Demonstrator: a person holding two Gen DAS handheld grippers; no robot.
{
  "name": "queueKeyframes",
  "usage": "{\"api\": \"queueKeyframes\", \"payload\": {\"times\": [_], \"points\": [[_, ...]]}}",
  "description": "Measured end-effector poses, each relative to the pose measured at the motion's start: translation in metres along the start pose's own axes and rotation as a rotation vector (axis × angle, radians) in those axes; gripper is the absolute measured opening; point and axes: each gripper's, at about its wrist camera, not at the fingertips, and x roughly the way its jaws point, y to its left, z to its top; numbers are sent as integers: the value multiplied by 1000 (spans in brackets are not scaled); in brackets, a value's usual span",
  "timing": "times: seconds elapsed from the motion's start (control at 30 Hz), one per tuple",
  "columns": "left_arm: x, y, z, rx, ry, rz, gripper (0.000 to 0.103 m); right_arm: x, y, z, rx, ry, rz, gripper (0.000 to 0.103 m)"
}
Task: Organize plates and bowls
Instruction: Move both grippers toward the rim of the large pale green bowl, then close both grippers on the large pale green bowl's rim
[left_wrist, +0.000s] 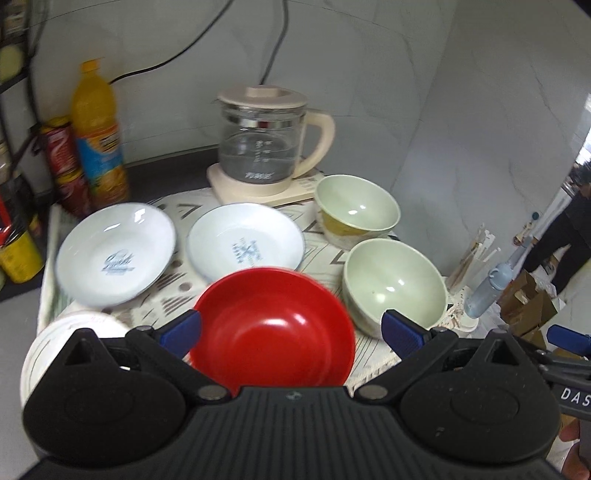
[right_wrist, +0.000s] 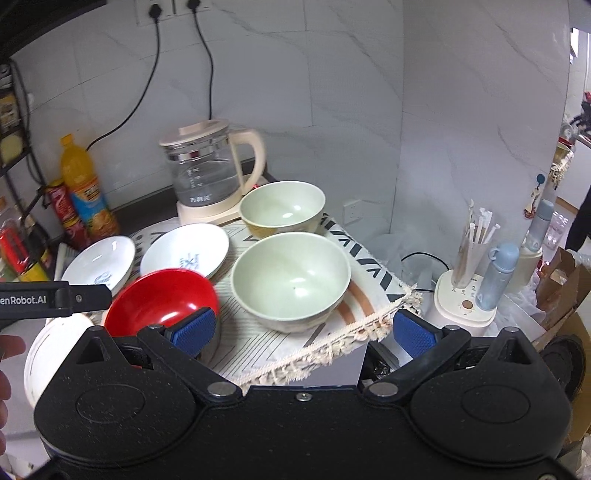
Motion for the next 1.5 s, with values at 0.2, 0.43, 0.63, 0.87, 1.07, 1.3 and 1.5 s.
{"api": "queueKeyframes", "payload": {"times": [0.2, 0.43, 0.63, 0.87, 1.07, 1.3, 1.5], "points": [[30, -8, 19, 36, 42, -28, 102, 21, -5, 11, 37, 11, -33, 103], [66, -18, 36, 94, 90, -57, 102, 45, -14, 17, 102, 53, -58, 103], [100, -27, 49, 125, 135, -106, 102, 66, -21, 21, 144, 67, -87, 103], [133, -37, 57, 166, 158, -160, 100, 97, -24, 19, 179, 110, -101, 97], [164, -44, 57, 184, 217, -162, 87, 122, -26, 17, 198, 161, -118, 76], [196, -46, 55, 165, 290, -156, 51, 147, -33, 11, 241, 222, -114, 45], [213, -46, 53, 150, 343, -150, 21, 162, -39, 5, 287, 262, -119, 35]]}}
